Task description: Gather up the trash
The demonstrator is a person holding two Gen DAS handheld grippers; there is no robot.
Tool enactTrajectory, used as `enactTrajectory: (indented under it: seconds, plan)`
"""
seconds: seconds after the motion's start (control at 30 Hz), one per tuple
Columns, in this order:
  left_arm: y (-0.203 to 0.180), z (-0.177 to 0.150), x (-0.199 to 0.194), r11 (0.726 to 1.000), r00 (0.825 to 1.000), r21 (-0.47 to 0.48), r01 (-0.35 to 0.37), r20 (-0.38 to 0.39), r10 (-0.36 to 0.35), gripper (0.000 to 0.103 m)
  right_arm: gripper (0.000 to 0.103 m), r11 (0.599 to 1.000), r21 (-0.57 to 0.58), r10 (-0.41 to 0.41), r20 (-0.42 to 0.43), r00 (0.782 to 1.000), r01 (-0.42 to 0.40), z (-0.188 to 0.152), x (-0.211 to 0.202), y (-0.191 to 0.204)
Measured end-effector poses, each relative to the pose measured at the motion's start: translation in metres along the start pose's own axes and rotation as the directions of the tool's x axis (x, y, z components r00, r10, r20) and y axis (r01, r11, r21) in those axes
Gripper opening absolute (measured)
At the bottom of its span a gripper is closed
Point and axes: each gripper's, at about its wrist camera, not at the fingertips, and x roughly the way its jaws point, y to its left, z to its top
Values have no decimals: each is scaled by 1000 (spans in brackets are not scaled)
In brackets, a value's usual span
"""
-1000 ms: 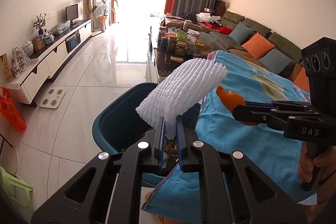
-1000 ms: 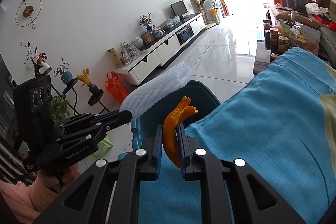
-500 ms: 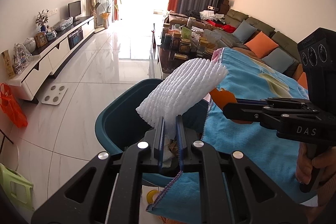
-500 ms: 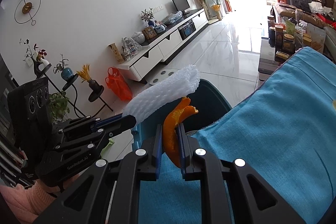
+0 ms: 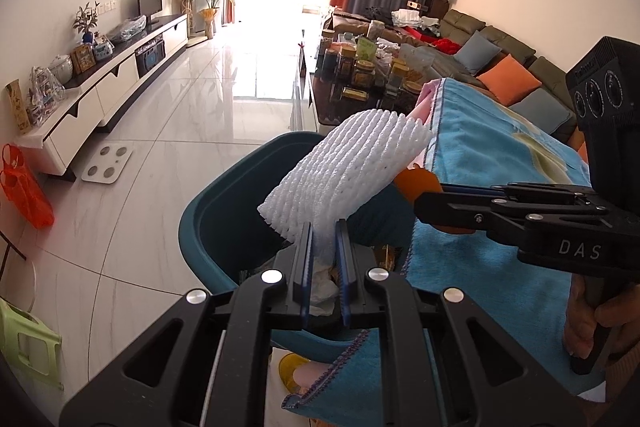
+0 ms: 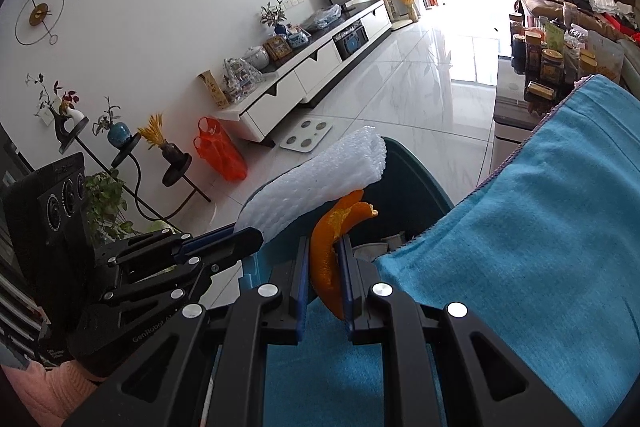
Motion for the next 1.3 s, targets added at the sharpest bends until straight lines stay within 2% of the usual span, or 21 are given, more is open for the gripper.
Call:
enactTrajectory:
  seconds: [0.5, 0.6, 0.7, 0.83, 0.9, 0.93, 1.0, 1.1, 1.17, 1.3]
  plan:
    - [6, -6, 27, 999, 999, -35, 22, -49, -23, 16, 14, 999, -2, -38, -60, 997, 38, 5, 18, 5]
    - [9, -7, 34, 998, 997, -45, 35, -63, -38, 28, 16, 999, 9, -36, -53, 998, 37, 3, 16, 3]
    - [9, -9, 38, 998, 997, -47, 32, -69, -35, 36, 21, 999, 24, -35, -44, 998, 36, 1, 12, -1]
    - [9, -11, 41, 998, 997, -57, 33, -70, -37, 41, 25, 999, 40, -33, -28, 999, 34, -3, 4, -5]
    - [9, -12, 37, 998, 997, -57, 35, -59, -39, 46, 27, 999, 46, -29, -21, 999, 30, -5, 1, -9]
    - [8, -12, 35, 998, 998, -56, 38, -54, -41, 48, 31, 998, 51, -26, -14, 1000, 26, -7, -2, -10]
    - [5, -13, 30, 998, 998, -53, 41, -38, -43, 62, 37, 998, 56, -15, -3, 1000, 15, -10, -7, -13]
    - [2, -15, 17, 999, 999, -38, 38, -8, -39, 67, 51, 999, 42, -6, 29, 1000, 4, -16, -20, -11]
    - [-2, -17, 8, 999, 999, -23, 32, 12, -32, 81, 59, 999, 34, -17, 45, 999, 16, -21, -28, -9]
    - [-9, -23, -11, 1000, 998, -7, 28, 59, -28, 98, 69, 999, 23, -32, 86, 996, 30, -32, -47, -8]
